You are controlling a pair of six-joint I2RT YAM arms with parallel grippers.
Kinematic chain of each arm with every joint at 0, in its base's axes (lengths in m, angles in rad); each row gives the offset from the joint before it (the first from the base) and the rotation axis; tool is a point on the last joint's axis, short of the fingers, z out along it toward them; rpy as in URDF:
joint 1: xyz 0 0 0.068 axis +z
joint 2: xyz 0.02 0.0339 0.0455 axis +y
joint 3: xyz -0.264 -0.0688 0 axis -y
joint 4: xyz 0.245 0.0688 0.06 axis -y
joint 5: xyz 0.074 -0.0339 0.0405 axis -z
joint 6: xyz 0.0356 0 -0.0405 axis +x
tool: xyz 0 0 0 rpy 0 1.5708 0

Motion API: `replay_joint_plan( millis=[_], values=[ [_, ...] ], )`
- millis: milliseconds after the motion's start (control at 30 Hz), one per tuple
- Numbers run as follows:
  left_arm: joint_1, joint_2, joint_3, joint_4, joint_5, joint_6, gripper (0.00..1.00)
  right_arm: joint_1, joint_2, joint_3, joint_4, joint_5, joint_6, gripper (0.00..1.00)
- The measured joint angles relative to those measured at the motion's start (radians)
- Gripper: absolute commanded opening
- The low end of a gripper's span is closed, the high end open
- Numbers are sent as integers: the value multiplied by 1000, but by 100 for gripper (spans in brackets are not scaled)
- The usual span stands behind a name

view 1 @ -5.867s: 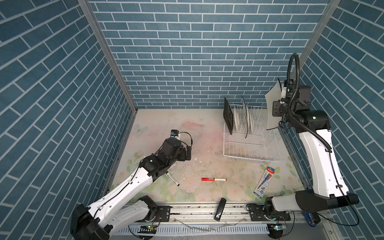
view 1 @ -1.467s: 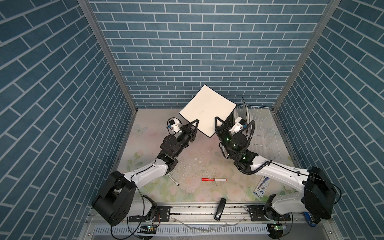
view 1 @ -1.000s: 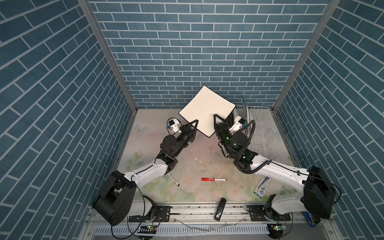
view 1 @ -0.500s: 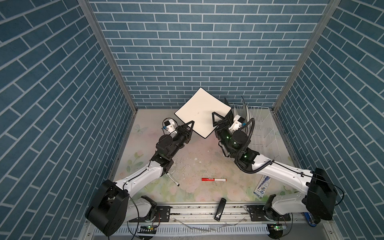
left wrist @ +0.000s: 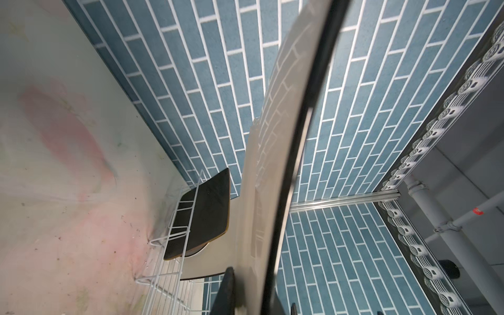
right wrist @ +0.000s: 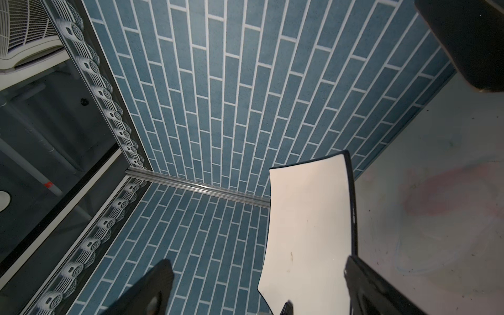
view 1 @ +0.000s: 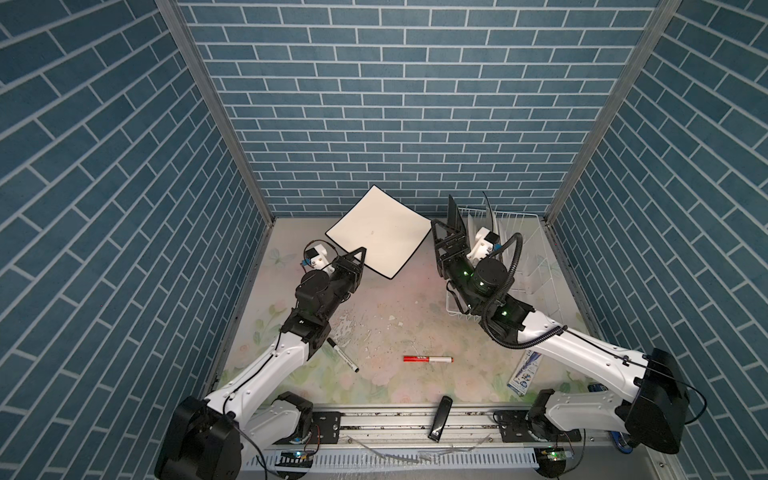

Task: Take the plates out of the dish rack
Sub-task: 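Pull the plate away with the left gripper while the right gripper releases it, then lower the white square plate with the left gripper while the right returns to the rack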

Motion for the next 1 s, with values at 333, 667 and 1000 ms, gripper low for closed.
replay_joint_plan(
  millis=[333, 667, 1000],
  values=[
    [235, -50, 0, -108, 17, 14, 0, -59, -25, 0, -130, -107, 40, 99],
    [406, -67, -40, -129, 22, 28, 0, -109, -24, 119, -387, -291, -126, 99],
    [500, 122, -47, -37, 54, 27, 0, -109, 20, 256, -591, -296, -419, 99]
  ],
)
